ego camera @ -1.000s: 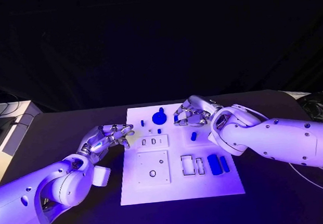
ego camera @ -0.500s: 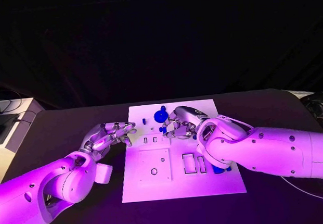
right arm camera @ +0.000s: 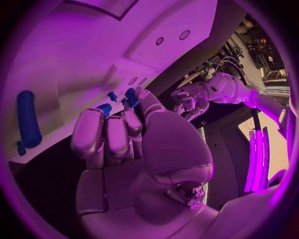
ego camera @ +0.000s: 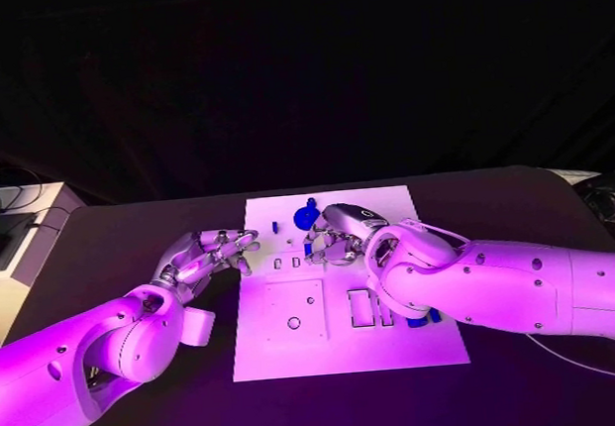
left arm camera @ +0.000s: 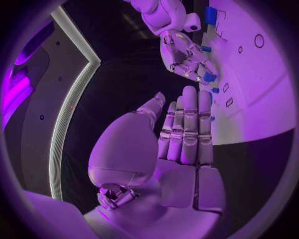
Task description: Assemble the parts on the task board
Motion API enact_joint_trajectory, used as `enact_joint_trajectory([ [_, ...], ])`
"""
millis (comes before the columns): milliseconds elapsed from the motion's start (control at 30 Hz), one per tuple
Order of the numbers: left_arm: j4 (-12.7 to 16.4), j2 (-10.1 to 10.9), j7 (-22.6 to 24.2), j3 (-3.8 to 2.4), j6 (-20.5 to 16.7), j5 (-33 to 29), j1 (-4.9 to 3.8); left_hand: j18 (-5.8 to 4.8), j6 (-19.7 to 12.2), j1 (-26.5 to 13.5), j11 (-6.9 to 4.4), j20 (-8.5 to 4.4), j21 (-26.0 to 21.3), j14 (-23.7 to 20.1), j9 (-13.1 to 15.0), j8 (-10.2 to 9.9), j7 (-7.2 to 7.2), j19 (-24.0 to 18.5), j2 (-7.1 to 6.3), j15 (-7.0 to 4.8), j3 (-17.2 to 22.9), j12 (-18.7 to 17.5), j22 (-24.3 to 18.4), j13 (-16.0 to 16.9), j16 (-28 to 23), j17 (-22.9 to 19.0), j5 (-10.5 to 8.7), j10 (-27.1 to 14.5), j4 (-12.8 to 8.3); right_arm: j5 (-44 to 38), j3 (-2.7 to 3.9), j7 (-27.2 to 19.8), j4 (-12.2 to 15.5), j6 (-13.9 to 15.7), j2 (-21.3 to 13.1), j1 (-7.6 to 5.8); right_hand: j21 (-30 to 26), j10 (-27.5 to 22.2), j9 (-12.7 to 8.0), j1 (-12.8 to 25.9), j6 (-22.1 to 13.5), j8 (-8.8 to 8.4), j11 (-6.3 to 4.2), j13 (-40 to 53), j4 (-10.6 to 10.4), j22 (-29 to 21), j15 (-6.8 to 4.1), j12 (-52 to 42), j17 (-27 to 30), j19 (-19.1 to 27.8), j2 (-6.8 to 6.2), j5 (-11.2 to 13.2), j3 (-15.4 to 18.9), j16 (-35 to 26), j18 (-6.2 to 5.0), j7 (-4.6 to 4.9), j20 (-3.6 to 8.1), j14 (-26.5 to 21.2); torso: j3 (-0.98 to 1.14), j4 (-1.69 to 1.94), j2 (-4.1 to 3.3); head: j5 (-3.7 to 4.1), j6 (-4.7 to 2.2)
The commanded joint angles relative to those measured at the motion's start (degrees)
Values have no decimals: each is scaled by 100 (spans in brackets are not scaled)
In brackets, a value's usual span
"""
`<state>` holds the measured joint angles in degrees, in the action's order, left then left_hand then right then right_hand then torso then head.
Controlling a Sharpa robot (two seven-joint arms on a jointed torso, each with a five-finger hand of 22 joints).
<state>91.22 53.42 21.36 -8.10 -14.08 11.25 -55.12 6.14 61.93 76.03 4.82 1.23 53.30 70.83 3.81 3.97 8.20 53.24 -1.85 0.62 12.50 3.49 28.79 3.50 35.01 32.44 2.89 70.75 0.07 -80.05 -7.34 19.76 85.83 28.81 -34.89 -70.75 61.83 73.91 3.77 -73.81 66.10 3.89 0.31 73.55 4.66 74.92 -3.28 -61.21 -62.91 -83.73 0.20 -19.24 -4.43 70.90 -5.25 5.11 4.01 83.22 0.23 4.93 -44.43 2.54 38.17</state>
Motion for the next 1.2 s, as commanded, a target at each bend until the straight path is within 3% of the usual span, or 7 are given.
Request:
enact_joint_trajectory([
  [33,2,-13,38,-4,103,16,2,83,-11,2,-2,-2,40,-29,3,-13,0,-32,43,18,13,9,-6,4,7,-5,0,-38,-35,-168,-1,81,-58,-176,26,8,-15,-16,4,17,30,15,-22,5,-20,830,-44,20,-4,-360,-7,-9,-6,2,4,62,44,9,-5,4,4,-13,31],
  [200,-2,-16,37,-4,99,16,2,83,-11,2,-2,-2,40,-29,3,-13,0,-32,43,18,13,9,-6,4,7,-5,0,-38,-35,-207,-3,120,-110,-233,38,11,-15,-16,4,17,30,15,-22,5,-20,830,-44,20,-4,-360,-7,-9,-6,2,4,62,44,9,-7,-11,4,-30,51],
  [333,-4,-17,38,-4,98,16,2,83,-11,2,-2,-2,40,-29,3,-13,0,-32,43,18,13,9,-6,4,7,-5,0,-38,-35,-264,-6,150,-117,-276,33,12,-15,-19,5,21,28,18,-21,4,-28,831,-43,26,-4,-361,-21,-7,-4,5,4,62,42,8,6,-21,2,-42,63],
  [967,-8,-22,38,-4,99,16,3,83,-11,2,-2,-2,40,-29,3,-13,0,-32,43,18,13,9,-6,4,7,-5,0,-38,-35,-389,-18,199,-164,-401,37,21,-11,-14,5,21,29,19,-21,9,-32,832,-42,19,-6,-362,-28,-2,-5,9,4,62,41,9,2,-12,4,-69,89],
  [1200,-8,-18,36,-4,98,16,3,83,-11,2,-2,-2,40,-29,3,-13,0,-32,43,18,13,9,-6,4,7,-5,0,-38,-35,-371,-22,191,-206,-401,53,26,-29,-45,-1,64,-47,-4,1,-11,-67,829,-30,60,-1,-358,-96,6,30,8,1,96,35,5,1,-14,3,-71,97],
])
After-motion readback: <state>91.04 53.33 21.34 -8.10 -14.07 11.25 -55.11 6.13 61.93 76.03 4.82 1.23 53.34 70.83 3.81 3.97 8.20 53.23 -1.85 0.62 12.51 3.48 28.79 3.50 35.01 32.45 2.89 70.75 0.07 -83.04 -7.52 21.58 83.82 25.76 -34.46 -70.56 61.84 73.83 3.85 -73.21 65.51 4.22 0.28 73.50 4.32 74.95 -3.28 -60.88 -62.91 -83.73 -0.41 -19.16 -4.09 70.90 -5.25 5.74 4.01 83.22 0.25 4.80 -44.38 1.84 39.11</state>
